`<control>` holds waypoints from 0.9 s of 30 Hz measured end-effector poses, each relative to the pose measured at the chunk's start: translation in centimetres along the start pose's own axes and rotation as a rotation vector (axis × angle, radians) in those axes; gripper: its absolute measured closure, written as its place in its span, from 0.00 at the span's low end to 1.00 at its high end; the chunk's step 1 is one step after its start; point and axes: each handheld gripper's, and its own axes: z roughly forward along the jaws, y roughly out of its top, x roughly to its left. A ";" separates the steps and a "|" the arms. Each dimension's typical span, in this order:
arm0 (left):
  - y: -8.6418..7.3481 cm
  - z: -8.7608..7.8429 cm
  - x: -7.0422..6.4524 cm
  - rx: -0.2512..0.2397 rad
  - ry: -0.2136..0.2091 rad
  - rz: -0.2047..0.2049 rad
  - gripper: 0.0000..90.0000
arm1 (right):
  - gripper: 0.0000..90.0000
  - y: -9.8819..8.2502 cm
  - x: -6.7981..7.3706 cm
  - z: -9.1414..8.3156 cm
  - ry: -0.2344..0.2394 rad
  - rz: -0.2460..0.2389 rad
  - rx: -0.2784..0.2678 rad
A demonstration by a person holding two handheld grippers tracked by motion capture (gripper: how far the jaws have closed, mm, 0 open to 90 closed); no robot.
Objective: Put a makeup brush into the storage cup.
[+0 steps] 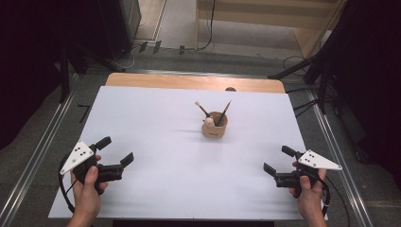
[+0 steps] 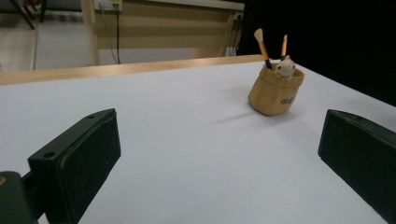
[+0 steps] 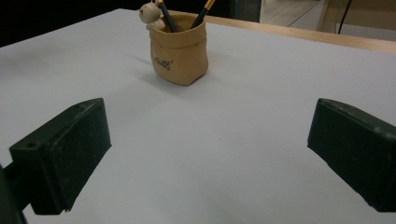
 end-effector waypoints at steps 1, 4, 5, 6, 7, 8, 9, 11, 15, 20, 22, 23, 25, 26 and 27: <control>-0.2 -0.3 0.2 0.004 0.005 -0.003 0.00 | 0.00 0.0 0.0 0.0 -0.003 0.005 0.005; -0.7 -1.0 0.8 0.001 0.013 -0.001 0.00 | 0.00 0.0 0.1 0.1 0.000 0.001 0.007; -0.8 -1.2 0.9 0.000 0.018 -0.005 0.00 | 0.00 0.0 0.1 0.1 0.002 0.001 0.005; -1.0 -1.4 1.0 0.000 0.021 -0.008 0.00 | 0.00 -0.1 0.1 0.1 0.002 0.003 0.003; -1.1 -1.7 1.2 0.004 0.023 -0.005 0.00 | 0.00 -0.1 0.0 0.1 0.002 0.003 0.004; -1.2 -1.9 1.2 0.006 0.029 0.002 0.00 | 0.00 -0.1 0.0 0.2 0.001 0.003 0.008; -1.3 -2.1 1.3 0.009 0.035 0.012 0.00 | 0.00 -0.1 0.0 0.2 0.001 0.003 0.009; -1.5 -2.6 1.4 0.012 0.043 0.021 0.00 | 0.00 -0.1 -0.1 0.2 -0.003 0.004 0.009; -1.9 -3.5 1.8 0.013 0.052 0.016 0.00 | 0.00 -0.1 -0.1 0.2 -0.004 0.002 0.007; -2.2 -4.2 2.4 0.011 0.074 -0.001 0.00 | 0.00 -0.1 0.1 0.1 -0.004 -0.008 0.010; -2.1 -4.4 2.5 0.010 0.077 0.002 0.00 | 0.00 -0.1 0.1 0.0 -0.004 -0.010 0.005; -2.1 -4.5 2.5 0.010 0.082 0.006 0.00 | 0.00 -0.1 0.1 -0.1 -0.005 -0.008 0.006; -2.2 -4.7 2.6 0.017 0.089 0.017 0.00 | 0.00 -0.1 0.0 -0.1 -0.009 -0.013 0.003; -2.3 -4.8 2.7 0.022 0.093 0.024 0.00 | 0.00 -0.1 0.0 -0.1 -0.010 -0.006 0.004; -2.4 -4.9 2.8 0.024 0.090 0.024 0.00 | 0.00 -0.2 -0.1 0.0 -0.012 -0.006 0.006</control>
